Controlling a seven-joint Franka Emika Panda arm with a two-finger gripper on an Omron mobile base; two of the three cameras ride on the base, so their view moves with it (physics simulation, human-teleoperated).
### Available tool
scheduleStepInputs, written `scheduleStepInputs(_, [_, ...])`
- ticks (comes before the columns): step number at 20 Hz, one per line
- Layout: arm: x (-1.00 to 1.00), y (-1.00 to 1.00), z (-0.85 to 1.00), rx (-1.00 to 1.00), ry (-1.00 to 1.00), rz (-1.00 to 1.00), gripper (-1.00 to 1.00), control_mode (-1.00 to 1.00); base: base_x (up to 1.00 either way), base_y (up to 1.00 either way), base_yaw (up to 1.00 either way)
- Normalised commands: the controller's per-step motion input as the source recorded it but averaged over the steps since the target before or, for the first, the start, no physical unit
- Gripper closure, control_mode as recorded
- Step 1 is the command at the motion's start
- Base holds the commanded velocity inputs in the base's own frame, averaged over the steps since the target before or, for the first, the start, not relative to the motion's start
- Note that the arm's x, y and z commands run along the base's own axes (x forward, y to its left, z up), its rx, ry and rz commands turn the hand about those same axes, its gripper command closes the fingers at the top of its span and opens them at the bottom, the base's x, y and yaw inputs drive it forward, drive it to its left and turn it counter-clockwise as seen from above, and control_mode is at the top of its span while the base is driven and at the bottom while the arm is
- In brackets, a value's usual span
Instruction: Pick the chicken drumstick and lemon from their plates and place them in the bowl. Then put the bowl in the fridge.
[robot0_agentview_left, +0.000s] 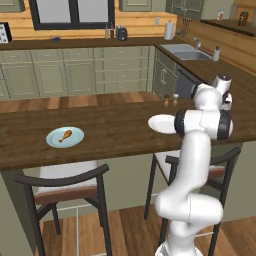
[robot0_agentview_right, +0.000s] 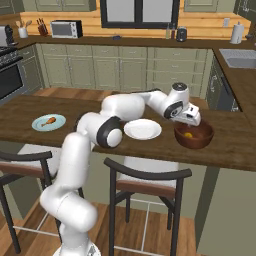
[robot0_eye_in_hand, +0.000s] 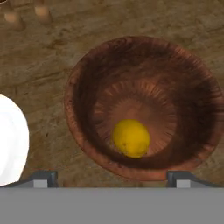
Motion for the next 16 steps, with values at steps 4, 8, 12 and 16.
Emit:
scheduleStepInputs(4, [-0.99,0.91,0.38,0.02,-0.04,0.00,-1.00,-1.00,0.00,0.00,0.00])
scheduleStepInputs(8, [-0.72,0.97,0.45,0.04,0.03,0.13,-1.00,-1.00,0.00,0.00,0.00])
scheduleStepInputs(12, [-0.33,1.00,0.18,0.00,0.03,0.23,-1.00,-1.00,0.00,0.00,0.00])
scheduleStepInputs(16, [-0.37,0.94,0.46,-0.04,0.00,0.12,-1.00,-1.00,0.00,0.00,0.00])
